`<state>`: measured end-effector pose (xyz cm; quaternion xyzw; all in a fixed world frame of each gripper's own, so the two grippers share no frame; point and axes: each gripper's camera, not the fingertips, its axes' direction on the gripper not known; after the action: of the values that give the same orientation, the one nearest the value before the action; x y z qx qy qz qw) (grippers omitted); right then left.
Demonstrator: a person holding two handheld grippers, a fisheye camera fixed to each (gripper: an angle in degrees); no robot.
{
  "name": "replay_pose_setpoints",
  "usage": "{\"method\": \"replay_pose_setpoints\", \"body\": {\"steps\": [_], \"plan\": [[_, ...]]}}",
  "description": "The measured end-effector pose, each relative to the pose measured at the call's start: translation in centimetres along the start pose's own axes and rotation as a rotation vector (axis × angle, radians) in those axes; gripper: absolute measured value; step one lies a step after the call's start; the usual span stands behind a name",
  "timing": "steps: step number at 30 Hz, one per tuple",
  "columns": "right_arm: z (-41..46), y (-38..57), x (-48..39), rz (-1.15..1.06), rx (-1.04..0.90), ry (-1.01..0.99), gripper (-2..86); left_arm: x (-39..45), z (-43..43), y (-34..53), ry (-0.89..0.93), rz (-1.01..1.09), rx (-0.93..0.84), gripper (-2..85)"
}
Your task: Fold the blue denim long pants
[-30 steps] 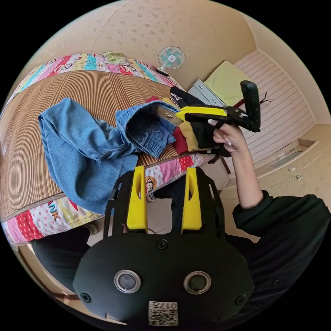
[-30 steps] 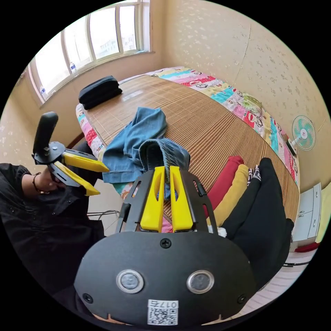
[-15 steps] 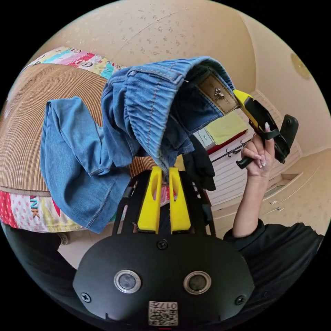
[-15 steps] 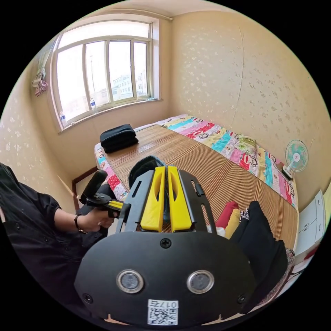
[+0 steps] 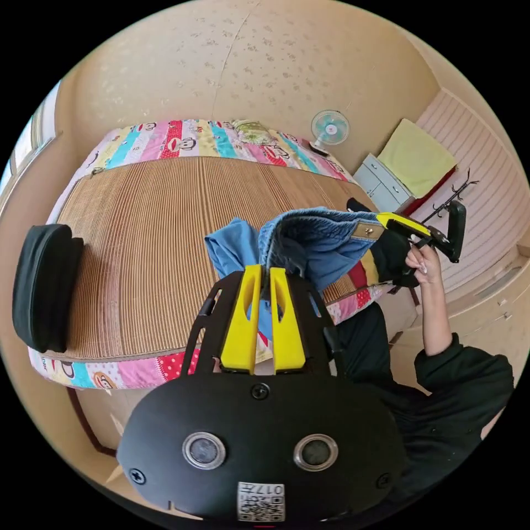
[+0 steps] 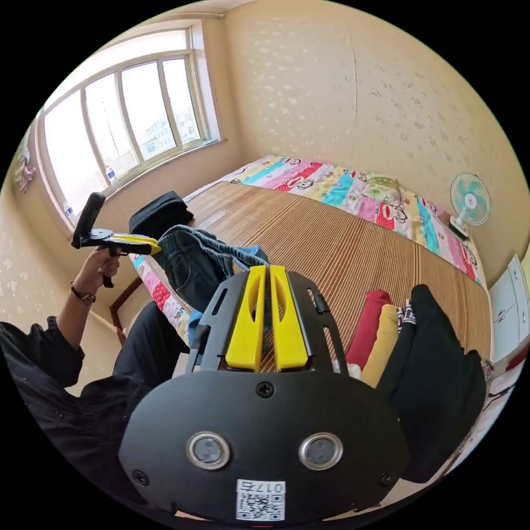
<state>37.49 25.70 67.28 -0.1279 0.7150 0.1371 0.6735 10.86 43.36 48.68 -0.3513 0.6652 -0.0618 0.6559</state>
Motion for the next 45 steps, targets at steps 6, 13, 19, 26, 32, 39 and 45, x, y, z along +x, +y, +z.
{"method": "replay_pose_setpoints", "body": {"steps": [6, 13, 19, 26, 32, 39, 45], "plan": [[8.2, 4.3, 7.6, 0.224, -0.032, -0.07, 7.7, -9.0, 6.0, 5.6, 0.268, -0.4, 0.14, 16.4], [8.5, 8.8, 11.5, 0.2, 0.019, -0.216, 9.2, -10.0, 5.9, 8.9, 0.198, -0.421, 0.185, 15.7], [12.3, 10.8, 11.6, 0.166, -0.106, -0.128, 9.6, -10.0, 6.4, 4.3, 0.107, -0.262, 0.181, 15.6], [13.4, 11.1, 10.2, 0.072, -0.082, -0.104, 9.7, -11.6, 7.0, 2.3, 0.217, -0.275, 0.167, 5.3], [17.5, 9.5, 5.6, -0.335, -0.245, 0.151, 10.7, -11.9, 2.5, 2.6, 0.248, -0.272, 0.305, 4.2], [23.4, 6.9, 4.1, -0.429, -0.292, 0.137, 10.6, -9.9, -3.7, 0.3, 0.24, -0.178, 0.445, 3.2], [25.4, 5.1, 1.8, -0.478, -0.244, 0.117, 10.4, -13.6, -5.9, 1.5, 0.108, -0.386, 0.478, 3.2]]}}
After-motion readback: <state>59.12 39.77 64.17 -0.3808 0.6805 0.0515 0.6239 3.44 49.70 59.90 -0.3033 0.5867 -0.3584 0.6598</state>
